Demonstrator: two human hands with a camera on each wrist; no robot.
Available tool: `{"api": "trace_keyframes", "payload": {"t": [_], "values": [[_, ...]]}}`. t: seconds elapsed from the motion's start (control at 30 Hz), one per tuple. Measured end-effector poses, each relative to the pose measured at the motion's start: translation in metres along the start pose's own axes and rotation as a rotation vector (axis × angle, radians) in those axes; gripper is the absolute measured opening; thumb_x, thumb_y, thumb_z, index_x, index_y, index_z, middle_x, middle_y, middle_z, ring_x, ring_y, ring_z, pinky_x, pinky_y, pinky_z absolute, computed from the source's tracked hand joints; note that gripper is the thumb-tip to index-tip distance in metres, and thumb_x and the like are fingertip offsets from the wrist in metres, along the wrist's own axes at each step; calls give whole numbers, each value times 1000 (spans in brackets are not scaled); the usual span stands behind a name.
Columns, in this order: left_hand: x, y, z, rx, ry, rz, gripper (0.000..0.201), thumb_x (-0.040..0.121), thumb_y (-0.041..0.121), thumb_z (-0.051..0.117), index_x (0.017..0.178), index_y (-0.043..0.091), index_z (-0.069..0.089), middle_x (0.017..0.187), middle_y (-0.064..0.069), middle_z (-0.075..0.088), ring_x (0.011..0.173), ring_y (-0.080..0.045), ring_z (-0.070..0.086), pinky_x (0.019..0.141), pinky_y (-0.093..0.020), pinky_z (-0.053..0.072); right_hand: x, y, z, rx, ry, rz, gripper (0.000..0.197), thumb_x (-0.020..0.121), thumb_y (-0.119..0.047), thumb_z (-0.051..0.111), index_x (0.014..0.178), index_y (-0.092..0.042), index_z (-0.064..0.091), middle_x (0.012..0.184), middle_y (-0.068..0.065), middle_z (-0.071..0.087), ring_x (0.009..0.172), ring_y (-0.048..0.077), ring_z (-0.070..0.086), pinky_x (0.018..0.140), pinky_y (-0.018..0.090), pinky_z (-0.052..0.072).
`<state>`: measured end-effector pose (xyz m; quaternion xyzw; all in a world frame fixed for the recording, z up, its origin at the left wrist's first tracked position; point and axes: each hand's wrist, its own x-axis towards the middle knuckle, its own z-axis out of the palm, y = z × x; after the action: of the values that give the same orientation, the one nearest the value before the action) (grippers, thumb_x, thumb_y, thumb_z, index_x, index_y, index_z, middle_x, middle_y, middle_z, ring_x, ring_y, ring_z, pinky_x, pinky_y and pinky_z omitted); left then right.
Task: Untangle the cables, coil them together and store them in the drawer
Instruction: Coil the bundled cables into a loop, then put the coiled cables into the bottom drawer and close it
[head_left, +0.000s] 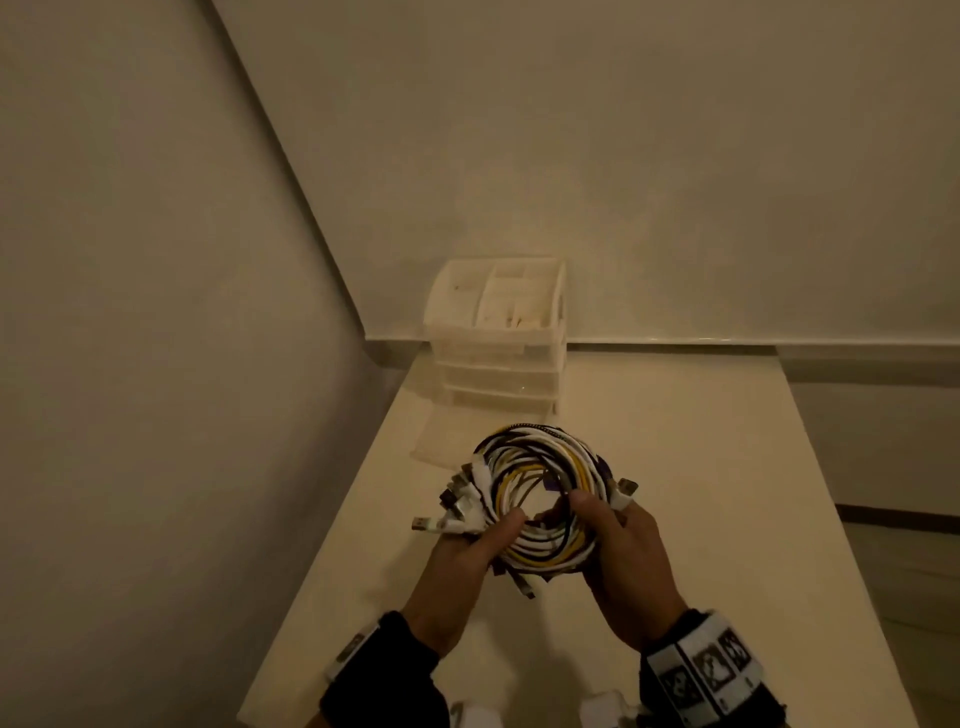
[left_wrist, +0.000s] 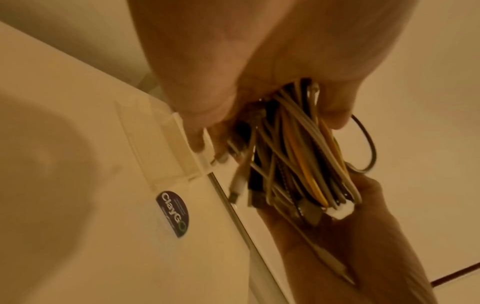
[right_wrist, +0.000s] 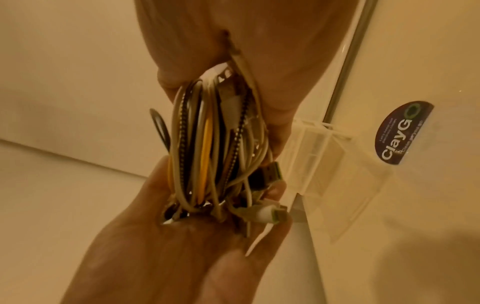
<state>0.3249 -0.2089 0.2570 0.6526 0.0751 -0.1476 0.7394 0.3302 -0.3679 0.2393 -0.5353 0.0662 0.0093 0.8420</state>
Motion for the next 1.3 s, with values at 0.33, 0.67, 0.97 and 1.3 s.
{"api": "trace_keyframes", "payload": {"t": [0.33,0.67,0.97,1.3], "values": [[61,-7,-95,-120,-68,-157,54,64,7,75,116,0,63,99,-23,72,86,-34,72,70,-38,57,64,48,38,143,-139,290,46,77,-16,66,116,7,59,103,29,66,82,37,68,60,42,57],[173,9,-133,-116,-44,-176,19,83,3,71,101,10,71,96,-18,74,84,-32,72,71,-40,56,184,60,84,169,-30,428,41,83,-12,60,123,-3,60,116,26,67,92,36,70,68,42,59],[236,-10,-113,-232,154,-411,20,74,7,80,92,3,73,83,-14,75,65,-23,72,56,-33,57,259,90,60,-30,118,729,45,75,-27,62,111,0,66,105,23,69,93,38,66,83,49,54],[298,-38,-102,-252,279,-563,29,71,7,82,98,3,71,91,-16,74,85,-34,69,64,-41,58,307,127,27,-105,184,820,33,90,-22,55,114,-1,63,111,23,65,109,42,61,97,56,47]]}}
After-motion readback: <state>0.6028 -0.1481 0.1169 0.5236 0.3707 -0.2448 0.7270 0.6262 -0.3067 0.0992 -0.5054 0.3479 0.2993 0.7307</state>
